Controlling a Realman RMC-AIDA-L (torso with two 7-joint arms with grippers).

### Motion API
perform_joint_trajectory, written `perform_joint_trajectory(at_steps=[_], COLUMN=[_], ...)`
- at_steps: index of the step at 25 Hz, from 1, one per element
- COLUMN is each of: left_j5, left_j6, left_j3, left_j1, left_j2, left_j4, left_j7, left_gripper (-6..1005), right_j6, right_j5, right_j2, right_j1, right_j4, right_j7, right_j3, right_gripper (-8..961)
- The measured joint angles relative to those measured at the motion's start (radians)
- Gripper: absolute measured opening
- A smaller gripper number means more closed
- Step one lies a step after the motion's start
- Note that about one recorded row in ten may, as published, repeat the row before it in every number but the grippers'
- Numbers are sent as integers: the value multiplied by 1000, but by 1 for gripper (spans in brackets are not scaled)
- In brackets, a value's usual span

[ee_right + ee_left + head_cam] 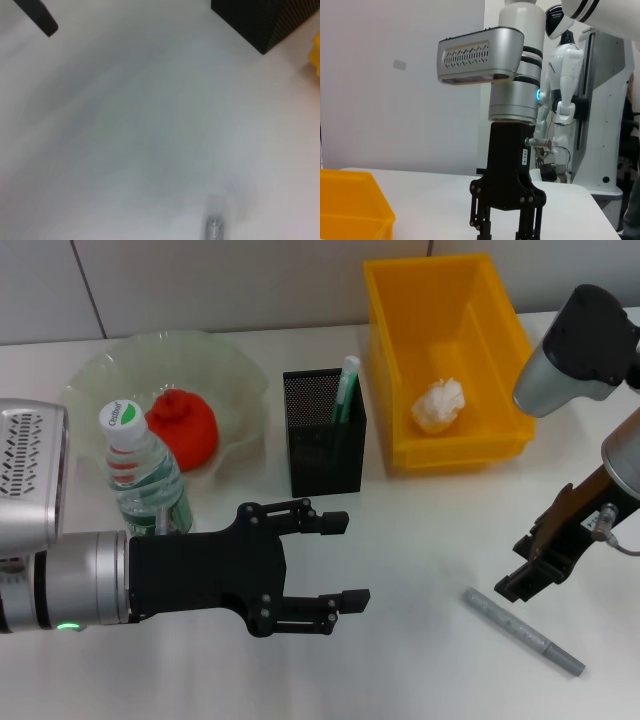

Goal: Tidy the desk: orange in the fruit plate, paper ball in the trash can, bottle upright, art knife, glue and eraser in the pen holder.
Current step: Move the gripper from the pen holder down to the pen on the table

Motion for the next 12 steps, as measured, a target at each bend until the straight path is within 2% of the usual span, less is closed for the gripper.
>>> perform_joint_trajectory(at_steps=[12], left_j5=[0], left_j6=[-1], left_j3=[1], left_j1=[-2], left_j2=[0], left_j4=[0], left_j7=[0], left_gripper=[785], right_j6=[20], right_j5=[-5], right_j2=[1], right_j1=[19], right_j4=[58], right_j7=[14], right_j3=[-39], right_gripper=[584])
